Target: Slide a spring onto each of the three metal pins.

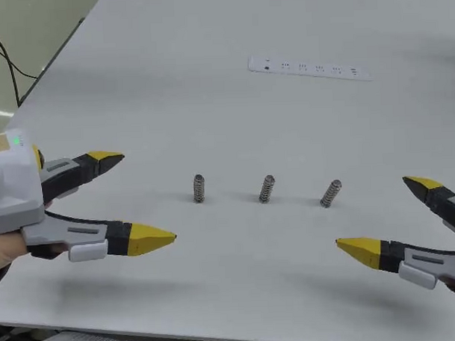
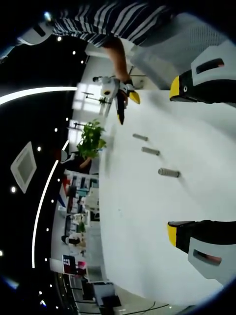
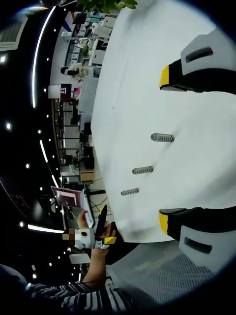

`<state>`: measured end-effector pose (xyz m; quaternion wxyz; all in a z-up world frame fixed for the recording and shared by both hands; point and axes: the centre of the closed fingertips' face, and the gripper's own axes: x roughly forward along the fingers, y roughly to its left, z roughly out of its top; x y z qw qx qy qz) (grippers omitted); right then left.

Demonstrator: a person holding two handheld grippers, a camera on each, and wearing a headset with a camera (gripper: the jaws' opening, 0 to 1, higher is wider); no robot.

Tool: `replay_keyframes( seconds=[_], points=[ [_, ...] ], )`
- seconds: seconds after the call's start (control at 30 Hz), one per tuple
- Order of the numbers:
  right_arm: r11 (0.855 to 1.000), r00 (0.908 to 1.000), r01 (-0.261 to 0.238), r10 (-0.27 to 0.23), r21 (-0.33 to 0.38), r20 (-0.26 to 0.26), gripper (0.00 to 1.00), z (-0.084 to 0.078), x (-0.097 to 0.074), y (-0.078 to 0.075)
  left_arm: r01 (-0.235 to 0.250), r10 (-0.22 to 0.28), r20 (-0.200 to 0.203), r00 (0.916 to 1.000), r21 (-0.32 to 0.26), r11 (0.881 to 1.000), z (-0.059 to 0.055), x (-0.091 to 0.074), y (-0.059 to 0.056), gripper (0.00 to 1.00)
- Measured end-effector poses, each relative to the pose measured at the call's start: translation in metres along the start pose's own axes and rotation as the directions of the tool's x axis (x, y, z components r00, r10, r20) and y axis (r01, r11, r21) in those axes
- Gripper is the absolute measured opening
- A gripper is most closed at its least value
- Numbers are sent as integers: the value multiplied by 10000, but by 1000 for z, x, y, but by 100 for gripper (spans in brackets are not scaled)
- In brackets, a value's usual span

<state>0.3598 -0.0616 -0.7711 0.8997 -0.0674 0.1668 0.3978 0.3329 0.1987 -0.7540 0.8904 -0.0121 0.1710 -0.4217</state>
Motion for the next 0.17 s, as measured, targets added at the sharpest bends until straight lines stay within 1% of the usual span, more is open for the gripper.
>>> replay_keyframes(
  seconds=[0.17],
  points=[
    [10000, 10000, -78, 78, -58, -1, 99, 2, 3, 2, 78, -78, 43, 10000, -9, 10000, 3, 5, -3, 98]
  ],
)
